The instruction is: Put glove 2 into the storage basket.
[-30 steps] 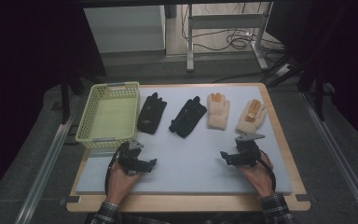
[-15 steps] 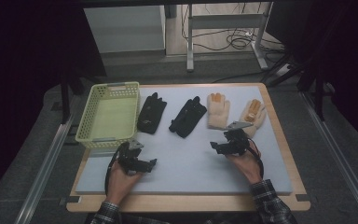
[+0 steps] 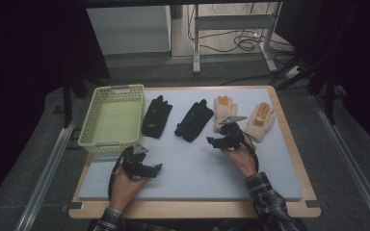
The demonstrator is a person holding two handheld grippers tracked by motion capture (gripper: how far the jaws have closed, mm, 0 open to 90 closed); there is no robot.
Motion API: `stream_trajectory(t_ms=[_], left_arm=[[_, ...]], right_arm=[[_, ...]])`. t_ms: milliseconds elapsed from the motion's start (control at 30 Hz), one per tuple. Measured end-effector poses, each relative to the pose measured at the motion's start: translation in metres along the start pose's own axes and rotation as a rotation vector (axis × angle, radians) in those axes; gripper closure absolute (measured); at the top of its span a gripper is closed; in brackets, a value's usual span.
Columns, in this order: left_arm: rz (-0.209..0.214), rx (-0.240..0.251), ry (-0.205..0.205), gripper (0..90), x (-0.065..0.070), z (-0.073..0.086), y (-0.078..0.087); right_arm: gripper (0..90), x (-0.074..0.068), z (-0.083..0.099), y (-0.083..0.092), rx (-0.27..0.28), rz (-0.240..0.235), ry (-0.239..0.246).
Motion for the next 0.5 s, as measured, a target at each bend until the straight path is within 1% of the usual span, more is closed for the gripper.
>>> stream_trajectory(t_ms=[200,333,367,500], left_arm=[[0.000,0.000,0.000,1.7,0.000,0.000,0.000],[0.000,0.000,0.000,1.7,0.000,0.000,0.000],[0.000,0.000,0.000,1.7,0.000,0.000,0.000],[0.001,0.000,0.000,1.7,0.000,0.000,0.000]], right_arm=[[33.4,0.000,-0.013,-0.012,0.001,0.005,0.002],[34.4,0.001,-0.022,-0.022,0.003,-0.001,-0.014],[34.8,0.002,-0.023,-0.023,0.004,-0.003,-0.011],[39.2,0.003,-0.030,-0.031,0.009,-0.006,-0.020]])
Point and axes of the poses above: each handheld gripper's, and its own axes: y roughly backward along the jaws, z roughly out of its underside, x roughly to its right, the point moved 2 cm from there along -y, roughly forward along the jaws, and after that the axes turned 2 degrees about z, right-handed, at the moved point
